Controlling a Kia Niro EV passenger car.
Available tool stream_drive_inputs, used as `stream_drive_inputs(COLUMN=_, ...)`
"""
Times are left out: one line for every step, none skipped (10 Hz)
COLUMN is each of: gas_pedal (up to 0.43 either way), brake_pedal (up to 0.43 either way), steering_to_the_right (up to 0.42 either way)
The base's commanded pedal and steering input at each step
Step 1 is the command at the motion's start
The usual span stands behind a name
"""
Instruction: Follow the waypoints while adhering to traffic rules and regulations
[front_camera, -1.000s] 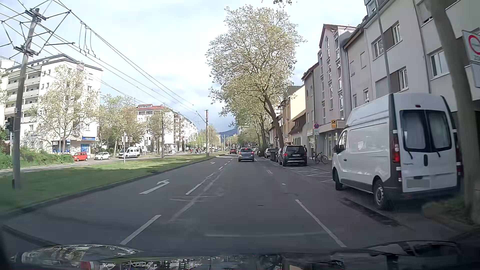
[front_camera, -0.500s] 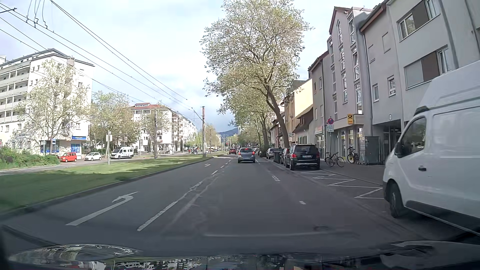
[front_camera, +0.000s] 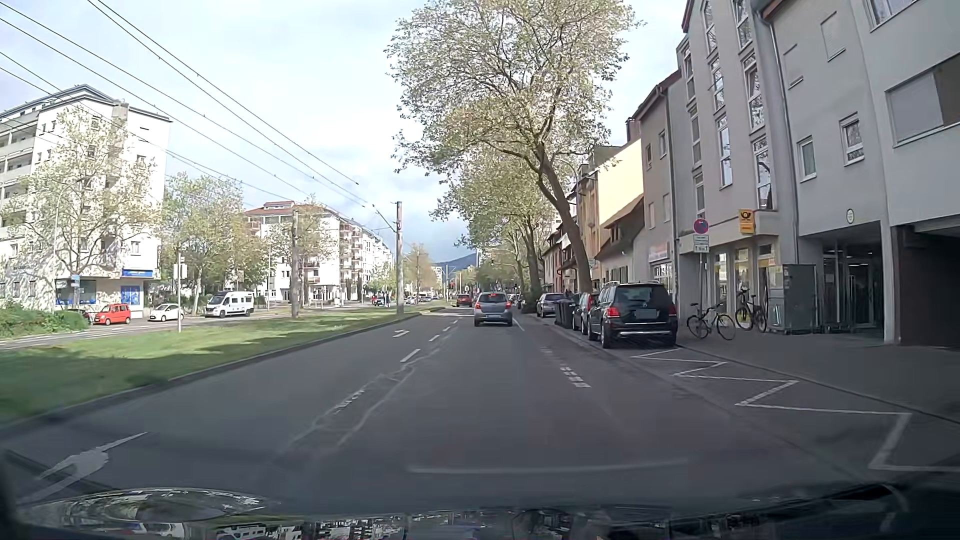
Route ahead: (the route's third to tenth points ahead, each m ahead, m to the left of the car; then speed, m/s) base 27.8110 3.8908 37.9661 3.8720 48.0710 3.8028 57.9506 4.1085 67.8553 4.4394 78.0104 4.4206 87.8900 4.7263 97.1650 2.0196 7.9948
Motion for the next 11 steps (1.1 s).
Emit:
stream_drive_inputs(gas_pedal=0.000, brake_pedal=0.000, steering_to_the_right=-0.004)
stream_drive_inputs(gas_pedal=0.000, brake_pedal=0.030, steering_to_the_right=-0.003)
stream_drive_inputs(gas_pedal=0.000, brake_pedal=0.073, steering_to_the_right=-0.003)
stream_drive_inputs(gas_pedal=0.000, brake_pedal=0.098, steering_to_the_right=-0.004)
stream_drive_inputs(gas_pedal=0.000, brake_pedal=0.122, steering_to_the_right=-0.004)
stream_drive_inputs(gas_pedal=0.000, brake_pedal=0.140, steering_to_the_right=-0.004)
stream_drive_inputs(gas_pedal=0.000, brake_pedal=0.152, steering_to_the_right=-0.003)
stream_drive_inputs(gas_pedal=0.000, brake_pedal=0.165, steering_to_the_right=-0.003)
stream_drive_inputs(gas_pedal=0.000, brake_pedal=0.177, steering_to_the_right=-0.003)
stream_drive_inputs(gas_pedal=0.000, brake_pedal=0.183, steering_to_the_right=-0.003)
stream_drive_inputs(gas_pedal=0.000, brake_pedal=0.189, steering_to_the_right=-0.001)
